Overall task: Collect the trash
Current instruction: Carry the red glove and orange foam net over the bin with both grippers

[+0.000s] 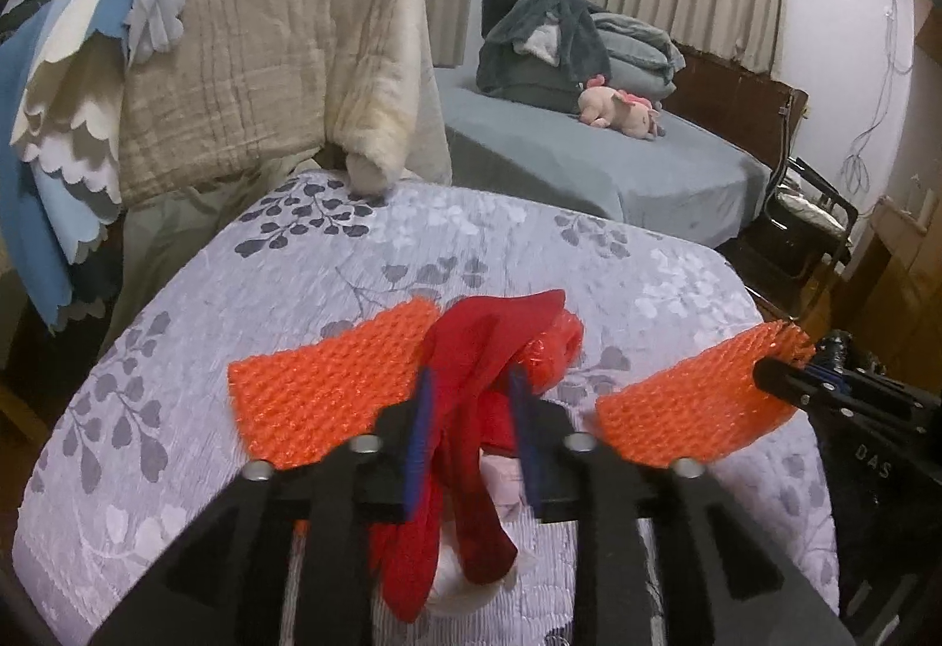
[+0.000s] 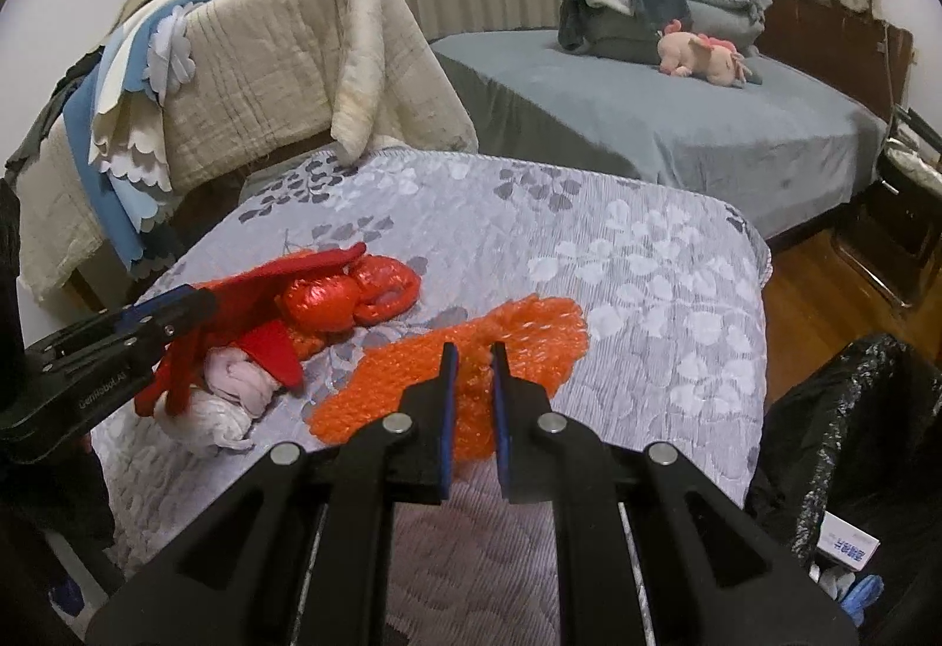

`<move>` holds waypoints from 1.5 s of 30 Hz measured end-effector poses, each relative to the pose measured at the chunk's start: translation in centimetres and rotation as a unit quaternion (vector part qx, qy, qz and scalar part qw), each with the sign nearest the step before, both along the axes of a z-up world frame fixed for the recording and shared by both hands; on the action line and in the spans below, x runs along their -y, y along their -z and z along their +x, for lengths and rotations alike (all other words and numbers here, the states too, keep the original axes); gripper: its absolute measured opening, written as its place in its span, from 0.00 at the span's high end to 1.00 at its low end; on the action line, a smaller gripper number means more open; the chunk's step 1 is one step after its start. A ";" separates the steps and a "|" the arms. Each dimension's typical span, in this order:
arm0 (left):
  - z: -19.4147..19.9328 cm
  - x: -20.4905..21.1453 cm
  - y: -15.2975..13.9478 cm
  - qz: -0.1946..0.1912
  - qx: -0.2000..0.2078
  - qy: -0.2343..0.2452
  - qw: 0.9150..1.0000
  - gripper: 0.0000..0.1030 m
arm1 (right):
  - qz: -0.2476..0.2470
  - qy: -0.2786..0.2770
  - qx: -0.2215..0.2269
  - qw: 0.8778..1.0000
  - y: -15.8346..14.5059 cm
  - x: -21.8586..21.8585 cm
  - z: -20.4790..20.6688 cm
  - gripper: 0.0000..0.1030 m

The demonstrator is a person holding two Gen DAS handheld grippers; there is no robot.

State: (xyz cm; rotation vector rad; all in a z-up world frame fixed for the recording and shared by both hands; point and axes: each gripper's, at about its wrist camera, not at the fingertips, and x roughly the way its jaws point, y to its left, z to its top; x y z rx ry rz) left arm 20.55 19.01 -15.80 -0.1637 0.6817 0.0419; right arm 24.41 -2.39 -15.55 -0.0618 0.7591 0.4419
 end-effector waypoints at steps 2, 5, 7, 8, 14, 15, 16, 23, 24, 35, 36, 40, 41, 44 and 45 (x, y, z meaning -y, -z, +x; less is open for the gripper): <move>0.5 -0.1 0.4 0.001 -0.005 0.000 1.000 0.69 | -0.001 -0.001 -0.002 1.000 0.3 -0.2 0.2 0.90; 1.7 -0.2 1.2 0.000 -0.015 0.001 1.000 0.69 | -0.004 -0.002 -0.003 1.000 0.5 -0.3 0.5 0.90; 2.3 -0.2 1.6 -0.001 -0.020 0.002 1.000 0.69 | -0.005 -0.002 -0.004 1.000 0.6 -0.3 0.6 0.90; 2.7 -0.2 1.8 -0.001 -0.023 0.005 1.000 0.70 | -0.005 -0.002 -0.004 1.000 0.7 -0.3 0.7 0.90; 2.8 0.0 1.2 -0.002 -0.013 0.012 1.000 0.98 | -0.002 -0.002 0.003 1.000 0.2 0.0 0.9 0.90; 2.7 0.1 1.0 -0.002 -0.010 0.012 1.000 0.99 | -0.001 -0.002 0.005 1.000 0.0 0.0 0.8 0.90; 2.6 0.1 0.7 -0.003 -0.007 0.012 1.000 0.99 | 0.000 -0.002 0.006 1.000 -0.2 0.1 0.8 0.90; 2.1 0.9 -1.7 -0.003 0.021 0.017 1.000 0.99 | 0.008 0.001 0.029 1.000 -2.3 0.9 0.3 0.90; 1.9 1.2 -2.2 -0.003 0.027 0.019 0.999 0.99 | 0.009 0.002 0.033 0.999 -2.7 1.1 0.1 0.90; 1.0 4.3 -6.2 -0.005 0.073 0.048 0.996 0.99 | 0.014 0.017 0.071 0.997 -6.3 3.8 -1.3 0.90; 1.0 4.6 -6.5 -0.006 0.075 0.051 0.996 0.99 | 0.014 0.019 0.075 0.997 -6.5 4.1 -1.4 0.90; 0.7 6.2 -7.7 -0.009 0.089 0.067 0.994 0.99 | 0.015 0.028 0.085 0.996 -7.6 5.5 -2.0 0.90; 0.6 6.5 -8.0 -0.009 0.092 0.071 0.993 0.99 | 0.016 0.032 0.089 0.995 -7.9 6.1 -2.2 0.90; 0.3 8.0 -8.8 -0.012 0.100 0.086 0.991 0.99 | 0.018 0.042 0.093 0.995 -8.4 7.3 -2.6 0.90; 0.2 8.5 -9.0 -0.013 0.101 0.091 0.991 0.99 | 0.018 0.045 0.095 0.994 -8.6 7.7 -2.8 0.90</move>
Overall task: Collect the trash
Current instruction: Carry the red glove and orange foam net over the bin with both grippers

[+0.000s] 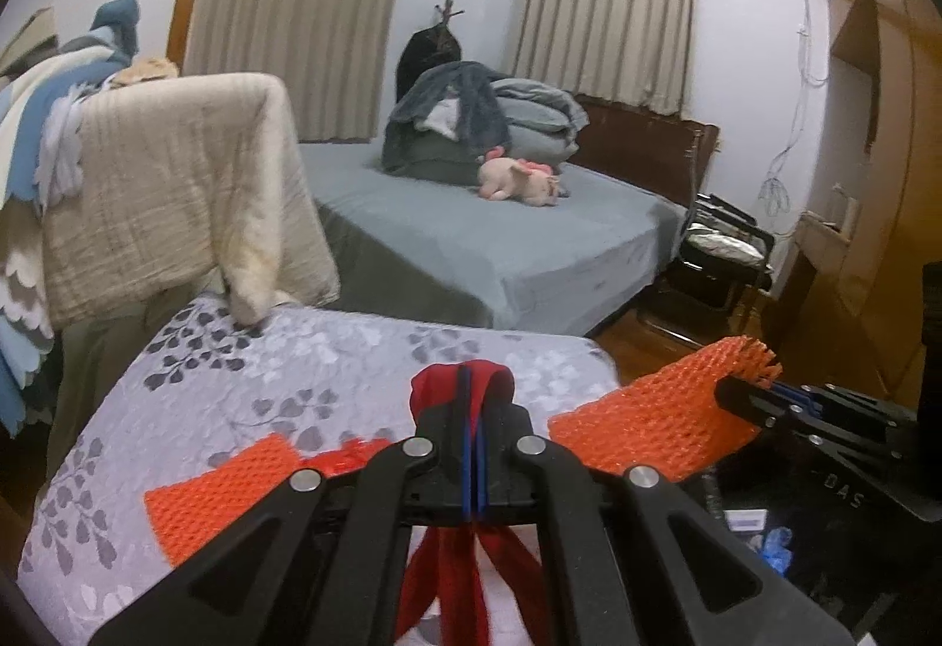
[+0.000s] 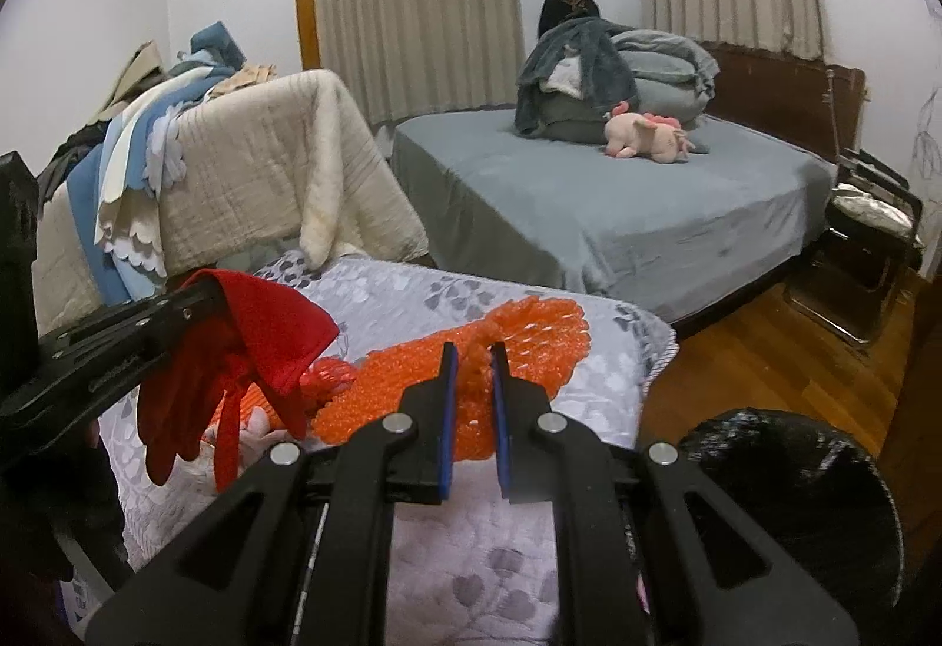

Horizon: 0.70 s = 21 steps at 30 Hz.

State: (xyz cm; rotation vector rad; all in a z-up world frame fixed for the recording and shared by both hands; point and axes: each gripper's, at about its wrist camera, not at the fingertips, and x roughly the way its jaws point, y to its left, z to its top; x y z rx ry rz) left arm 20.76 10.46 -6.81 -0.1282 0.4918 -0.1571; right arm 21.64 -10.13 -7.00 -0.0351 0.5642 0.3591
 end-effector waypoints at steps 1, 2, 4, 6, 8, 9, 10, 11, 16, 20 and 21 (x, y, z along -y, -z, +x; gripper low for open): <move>-0.1 0.4 -0.2 0.000 0.002 0.004 1.000 0.99 | 0.000 0.003 0.001 1.000 -0.1 0.4 -0.1 0.90; -0.2 0.8 -0.3 -0.001 0.003 0.008 1.000 0.99 | -0.001 0.006 0.003 1.000 -0.3 0.9 -0.3 0.90; -0.5 2.0 -0.6 -0.002 0.006 0.018 1.000 0.99 | -0.003 0.013 0.006 1.000 -0.6 1.9 -0.8 0.90; -0.7 3.1 -0.8 -0.004 0.007 0.028 1.000 0.99 | -0.005 0.019 0.009 1.000 -0.8 2.8 -1.2 0.90; -0.9 4.4 -0.9 -0.004 0.008 0.040 0.999 0.99 | -0.006 0.027 0.011 1.000 -1.0 3.9 -1.6 0.90; -1.0 4.9 -0.9 -0.004 0.008 0.044 0.999 0.99 | -0.007 0.032 0.012 0.999 -1.1 4.5 -1.8 0.90; -1.2 5.5 -1.0 -0.005 0.009 0.050 0.999 0.99 | -0.008 0.036 0.013 0.999 -1.1 5.1 -2.1 0.90; -1.3 6.0 -1.0 -0.005 0.009 0.055 0.998 0.99 | -0.009 0.039 0.013 0.999 -1.1 5.6 -2.2 0.90; -1.7 8.8 -1.0 -0.006 0.009 0.080 0.997 0.99 | -0.012 0.062 0.011 0.998 -1.0 8.4 -3.2 0.90; -1.9 11.2 -0.9 -0.006 0.007 0.099 0.995 0.99 | -0.015 0.079 0.009 0.997 -1.0 10.3 -3.9 0.90; -2.0 11.6 -0.9 -0.007 0.006 0.103 0.995 0.99 | -0.016 0.081 0.010 0.997 -1.0 10.7 -4.1 0.90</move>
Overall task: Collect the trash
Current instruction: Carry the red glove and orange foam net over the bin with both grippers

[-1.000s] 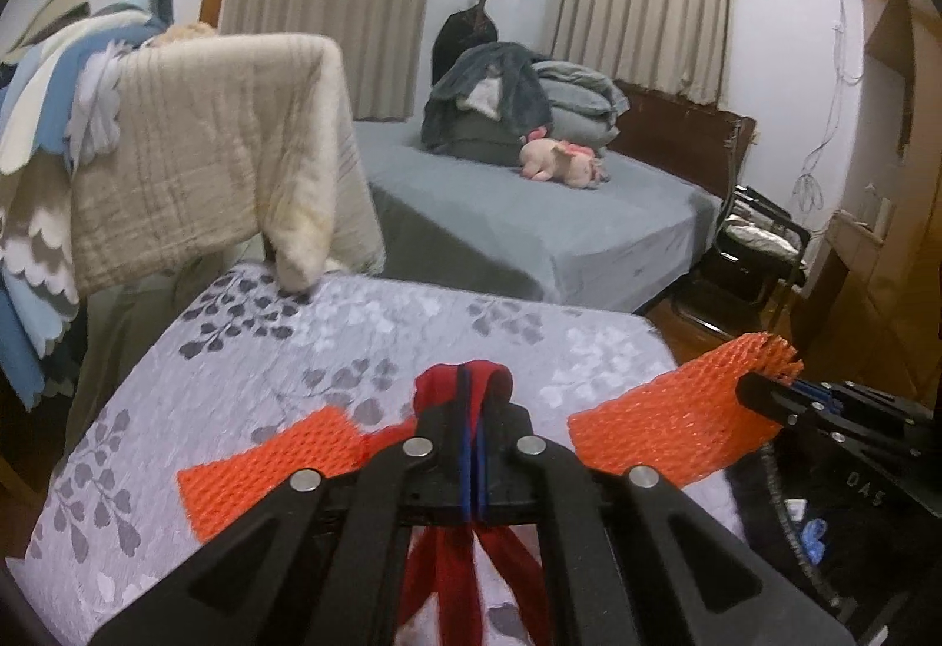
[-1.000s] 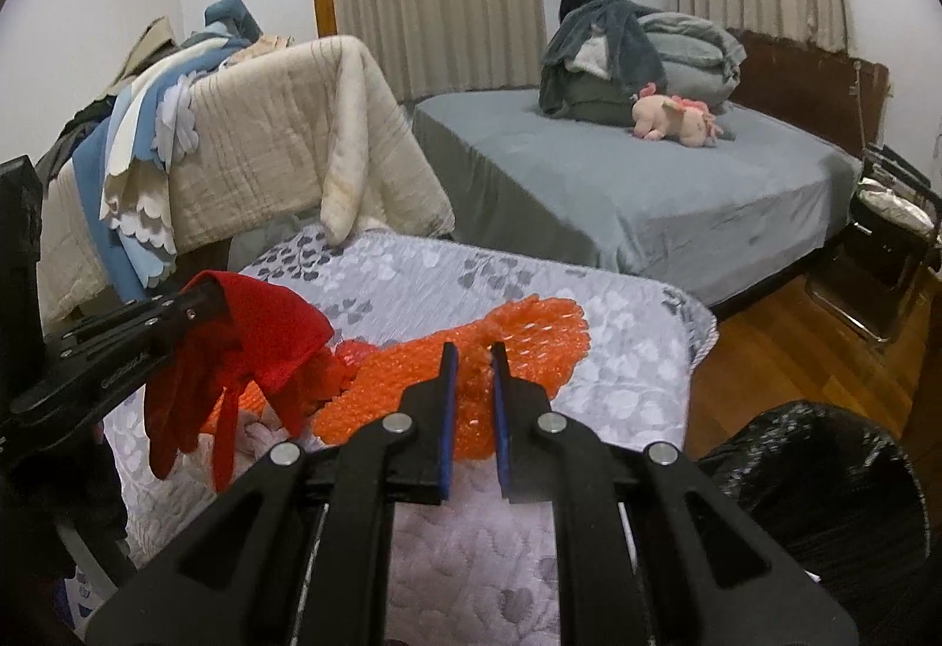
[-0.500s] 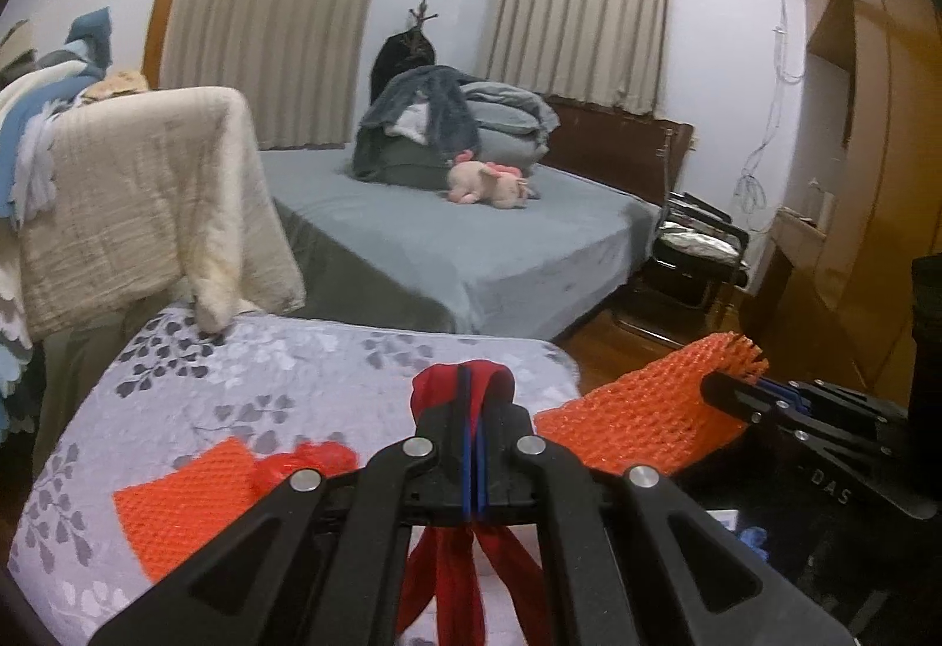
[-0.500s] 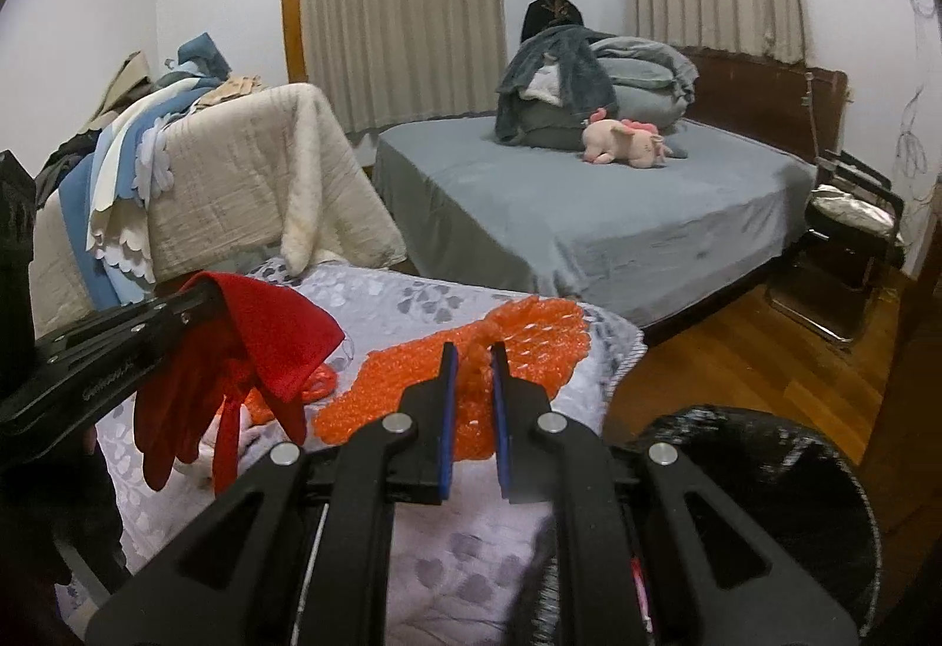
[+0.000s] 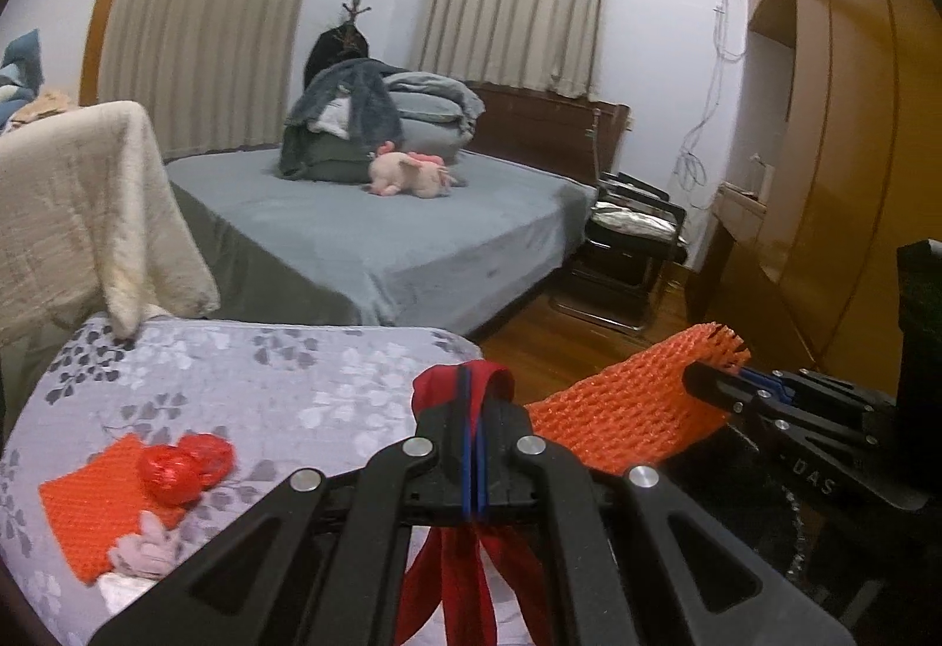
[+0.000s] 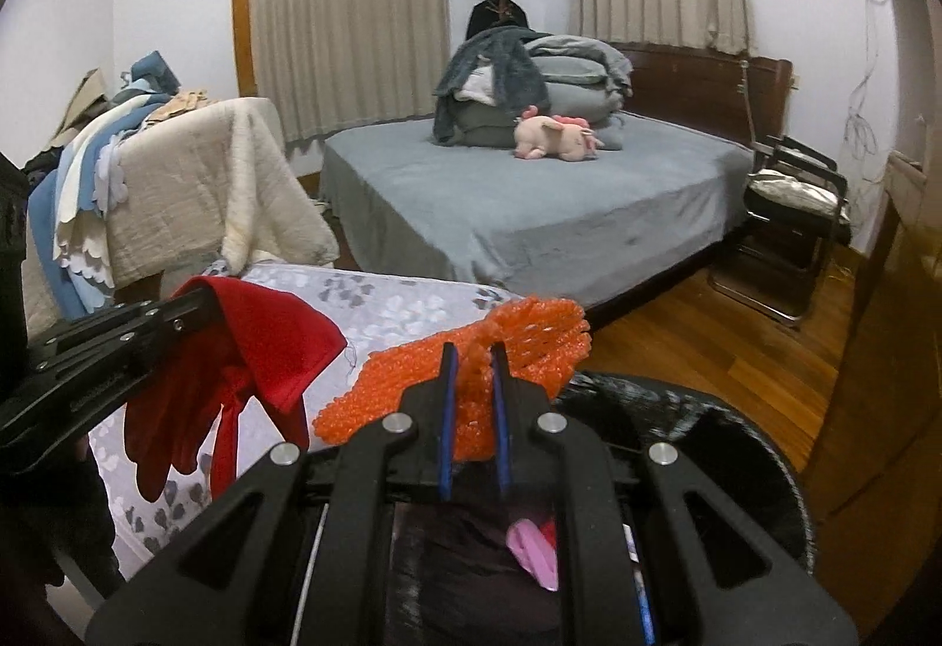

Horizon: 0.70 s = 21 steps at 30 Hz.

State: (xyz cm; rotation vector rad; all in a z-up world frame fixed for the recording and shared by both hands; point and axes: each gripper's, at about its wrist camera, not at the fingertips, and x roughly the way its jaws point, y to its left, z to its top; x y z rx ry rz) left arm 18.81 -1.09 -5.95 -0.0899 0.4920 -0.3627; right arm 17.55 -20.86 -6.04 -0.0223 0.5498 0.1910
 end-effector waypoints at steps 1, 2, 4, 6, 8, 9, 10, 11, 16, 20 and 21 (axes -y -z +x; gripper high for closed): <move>0.0 0.5 0.1 -0.001 -0.001 0.005 1.000 0.99 | -0.003 0.009 0.001 1.000 -0.1 1.1 -0.5 0.90; -0.1 1.0 0.1 -0.002 -0.003 0.009 1.000 0.99 | -0.004 0.013 0.001 1.000 -0.1 1.7 -0.7 0.90; -0.2 2.1 0.2 -0.003 -0.005 0.019 1.000 0.99 | -0.005 0.023 0.002 1.000 0.0 2.9 -1.1 0.90; -0.2 3.2 0.3 -0.004 -0.006 0.029 1.000 0.99 | -0.006 0.032 0.001 0.999 0.0 3.7 -1.4 0.90; -0.3 4.3 0.5 -0.006 -0.007 0.039 0.999 0.99 | -0.009 0.043 0.001 0.999 0.1 4.6 -1.8 0.90; -0.3 4.7 0.5 -0.006 -0.007 0.043 0.999 0.99 | -0.010 0.049 0.000 0.999 0.2 5.3 -2.0 0.90; -0.2 5.2 0.5 -0.005 -0.007 0.048 0.999 0.99 | -0.010 0.054 -0.001 0.998 0.2 5.6 -2.1 0.90; -0.2 5.6 0.6 -0.005 -0.008 0.052 0.999 0.99 | -0.011 0.059 -0.003 0.998 0.3 6.1 -2.2 0.90; -0.3 8.4 1.0 -0.008 -0.014 0.077 0.997 0.99 | -0.017 0.086 -0.012 0.996 1.1 8.3 -3.1 0.90; -0.5 11.0 1.6 -0.006 -0.019 0.098 0.995 0.99 | -0.019 0.107 -0.020 0.994 2.0 10.1 -3.9 0.90; -0.5 11.4 1.8 -0.006 -0.020 0.102 0.995 0.99 | -0.019 0.110 -0.021 0.993 2.2 10.5 -4.0 0.90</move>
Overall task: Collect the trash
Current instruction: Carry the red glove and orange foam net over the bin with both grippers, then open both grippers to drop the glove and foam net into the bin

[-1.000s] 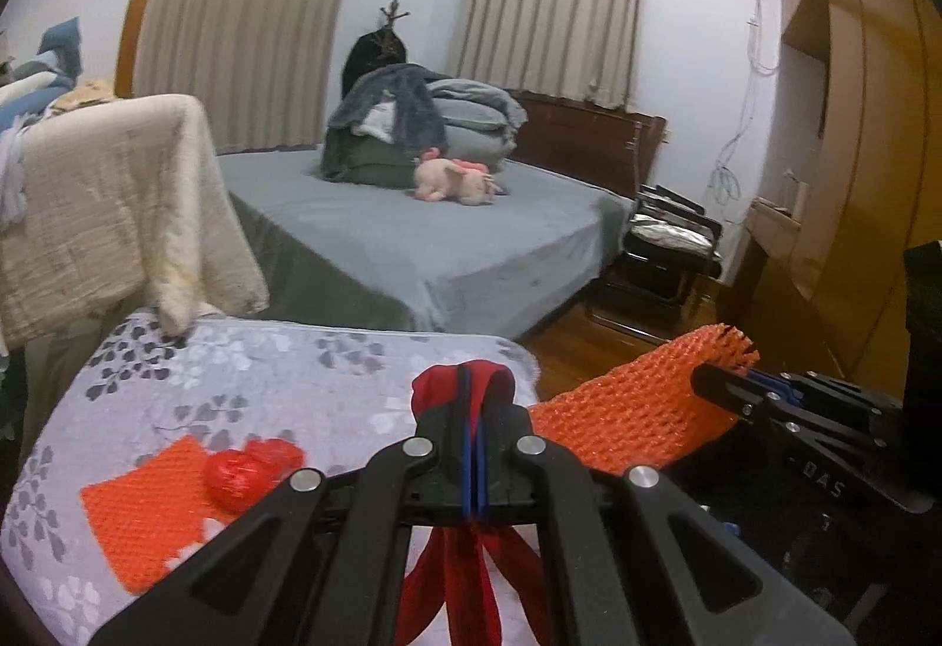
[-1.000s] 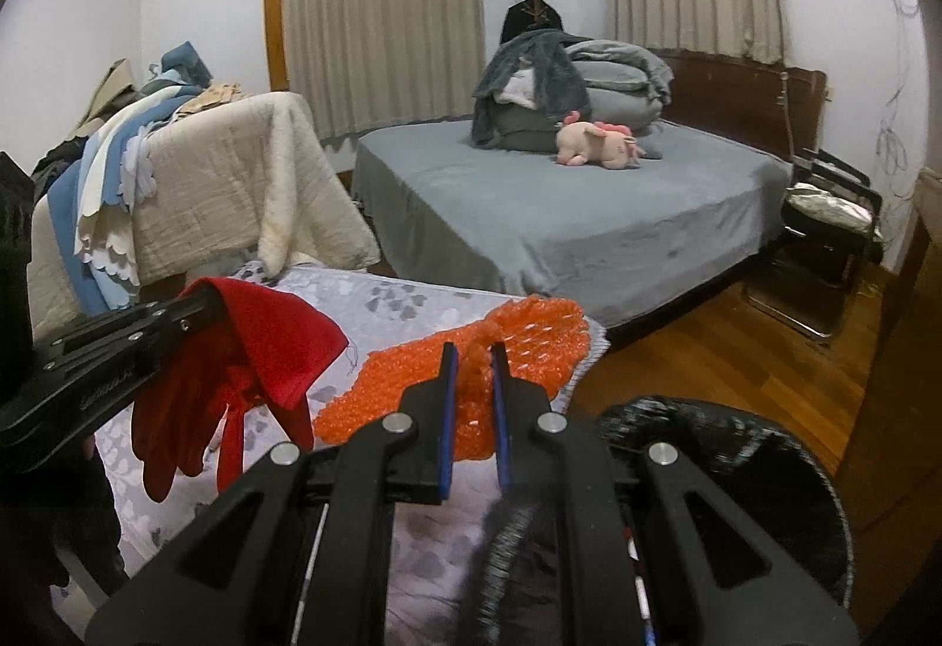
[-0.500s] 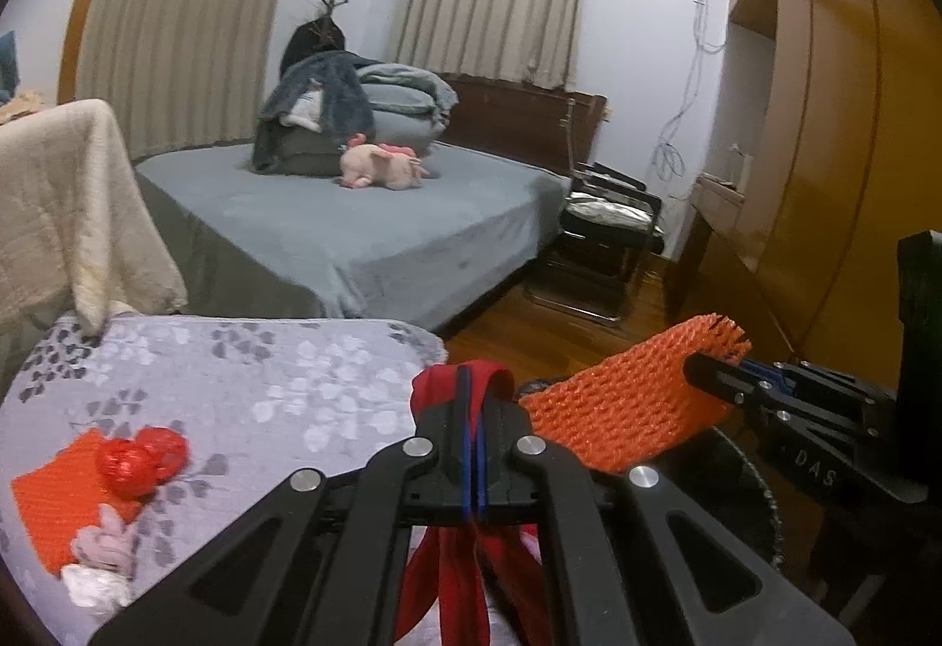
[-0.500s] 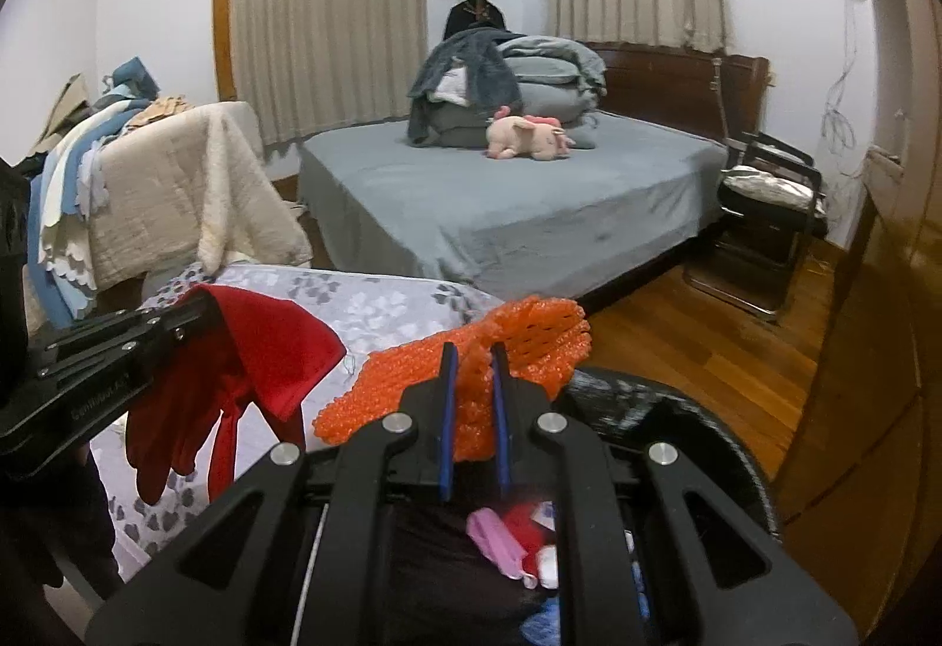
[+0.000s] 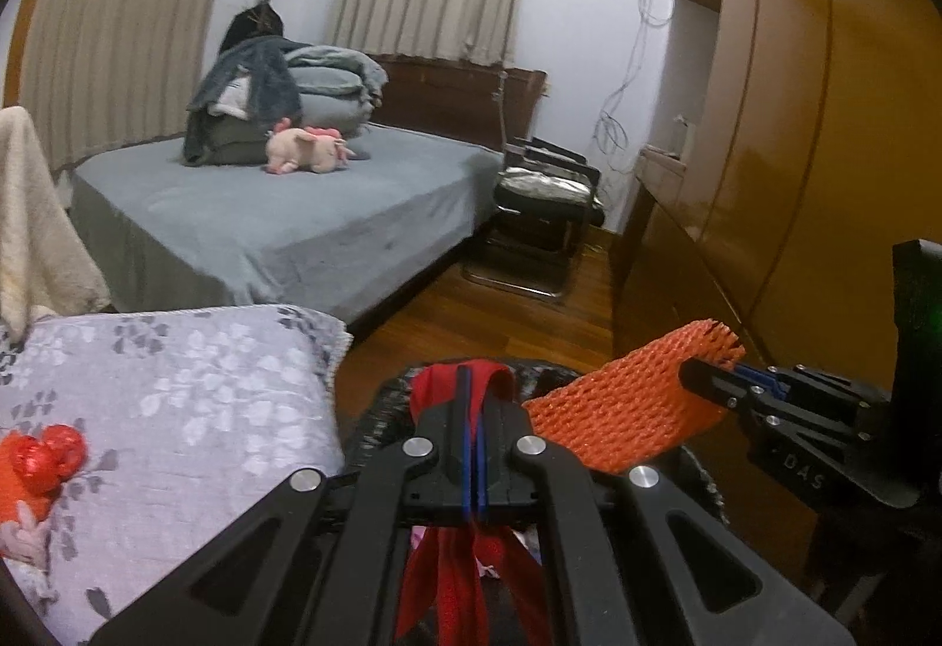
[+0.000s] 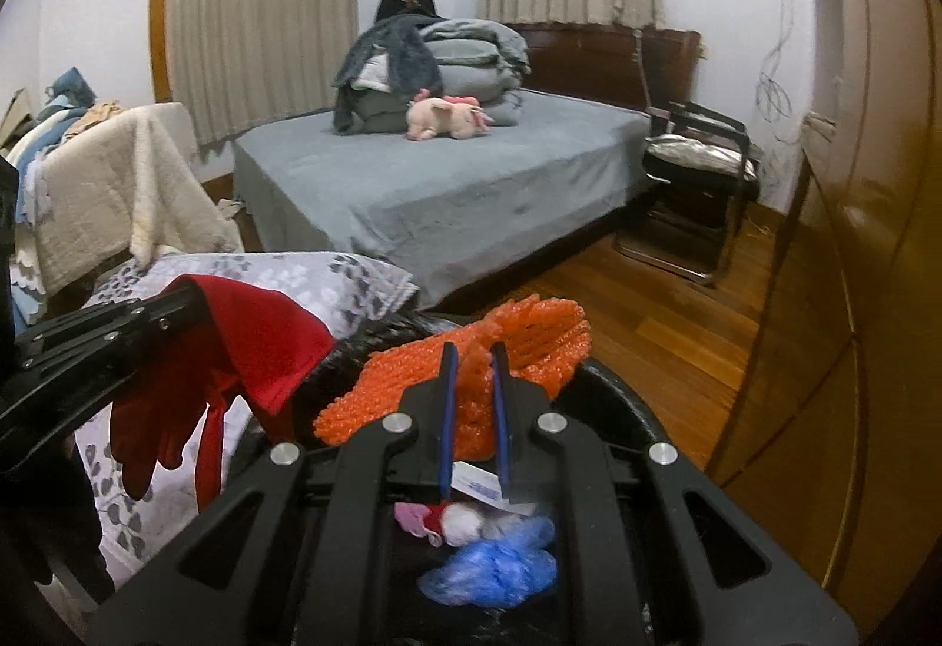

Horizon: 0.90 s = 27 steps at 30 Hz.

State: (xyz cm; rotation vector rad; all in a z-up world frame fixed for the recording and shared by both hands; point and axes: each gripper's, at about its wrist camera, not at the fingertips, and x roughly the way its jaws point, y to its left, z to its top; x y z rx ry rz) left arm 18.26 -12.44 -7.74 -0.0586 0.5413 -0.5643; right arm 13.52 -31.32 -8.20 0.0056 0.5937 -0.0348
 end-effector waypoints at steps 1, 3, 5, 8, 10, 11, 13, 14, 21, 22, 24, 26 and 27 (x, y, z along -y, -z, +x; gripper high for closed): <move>0.1 0.4 0.2 0.000 -0.001 0.004 1.000 0.99 | 0.000 0.005 -0.002 1.000 0.3 0.5 -0.2 0.90; 0.2 1.3 0.5 0.000 -0.004 0.011 1.000 0.99 | 0.000 0.012 -0.004 1.000 0.6 1.1 -0.5 0.90; 0.2 2.3 0.9 0.001 -0.006 0.019 1.000 0.99 | -0.001 0.019 -0.007 1.000 0.9 1.8 -0.8 0.90; 0.4 3.5 1.5 0.003 -0.009 0.028 1.000 0.99 | 0.001 0.029 -0.010 1.000 1.3 2.7 -1.2 0.90; 0.4 4.4 2.1 0.006 -0.012 0.035 0.999 0.99 | 0.001 0.035 -0.013 0.999 1.6 3.2 -1.3 0.90; 0.5 4.9 2.6 0.008 -0.016 0.039 0.999 0.99 | 0.003 0.037 -0.015 0.999 1.8 3.4 -1.3 0.90; 0.7 5.7 3.2 0.011 -0.021 0.044 0.999 0.99 | 0.005 0.042 -0.021 0.999 2.4 3.9 -1.3 0.90; 0.7 6.0 3.5 0.014 -0.023 0.046 0.999 0.99 | 0.006 0.043 -0.026 0.999 2.8 4.2 -1.3 0.90; 1.6 7.2 6.1 0.034 -0.054 0.056 0.996 0.99 | 0.013 0.040 -0.069 0.997 5.9 4.7 -0.2 0.85; 1.7 7.1 6.4 0.036 -0.060 0.053 0.996 0.98 | 0.012 0.040 -0.075 0.996 6.3 4.6 -0.1 0.84; 1.8 6.8 6.9 0.038 -0.070 0.049 0.996 0.90 | 0.015 0.039 -0.091 0.995 7.1 4.6 0.2 0.75; 2.0 6.3 7.4 0.041 -0.075 0.043 0.995 0.80 | 0.016 0.040 -0.103 0.994 7.6 4.6 0.2 0.66; 2.0 6.1 7.5 0.041 -0.076 0.040 0.995 0.77 | 0.014 0.042 -0.105 0.994 7.8 4.5 0.1 0.62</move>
